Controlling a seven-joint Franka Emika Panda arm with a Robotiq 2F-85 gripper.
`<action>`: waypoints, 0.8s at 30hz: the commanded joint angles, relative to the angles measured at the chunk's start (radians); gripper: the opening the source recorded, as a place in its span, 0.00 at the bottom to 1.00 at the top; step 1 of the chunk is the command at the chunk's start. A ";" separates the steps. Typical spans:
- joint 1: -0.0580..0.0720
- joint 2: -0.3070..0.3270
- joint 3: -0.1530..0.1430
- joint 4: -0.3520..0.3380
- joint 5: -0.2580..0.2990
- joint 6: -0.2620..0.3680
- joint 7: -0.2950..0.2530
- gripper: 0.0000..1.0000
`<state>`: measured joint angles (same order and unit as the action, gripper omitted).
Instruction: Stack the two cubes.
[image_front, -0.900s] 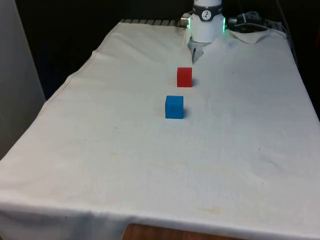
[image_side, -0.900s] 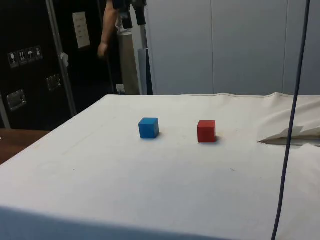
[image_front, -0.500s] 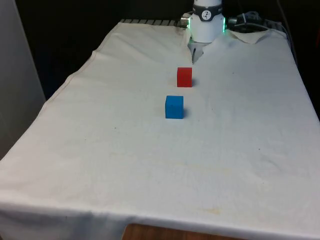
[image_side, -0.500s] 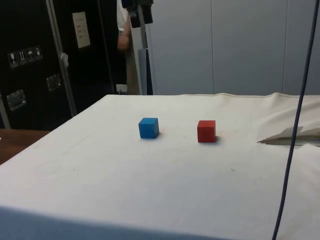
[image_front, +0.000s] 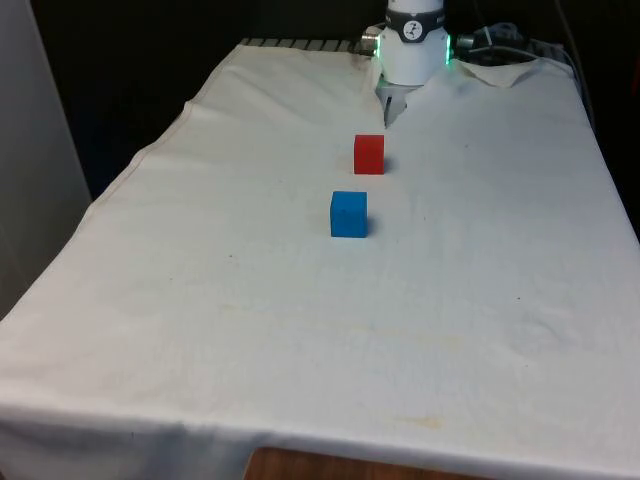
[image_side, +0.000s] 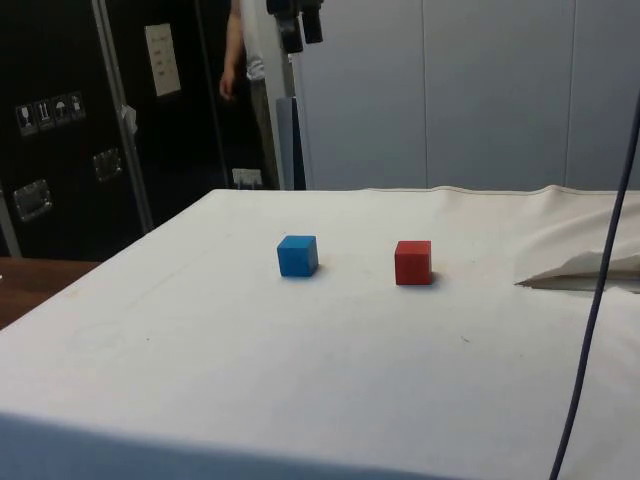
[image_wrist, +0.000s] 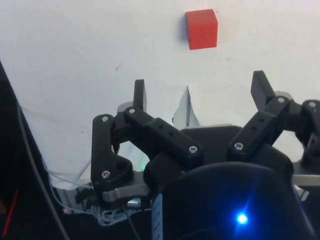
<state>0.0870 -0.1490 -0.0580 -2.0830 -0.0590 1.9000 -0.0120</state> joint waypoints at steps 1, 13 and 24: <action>0.000 -0.015 0.004 -0.017 -0.011 0.017 0.008 1.00; 0.000 -0.097 0.012 -0.107 -0.030 0.055 0.001 1.00; 0.000 -0.160 0.012 -0.190 -0.030 0.102 -0.012 1.00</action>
<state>0.0870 -0.2990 -0.0470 -2.2600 -0.0850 1.9850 -0.0240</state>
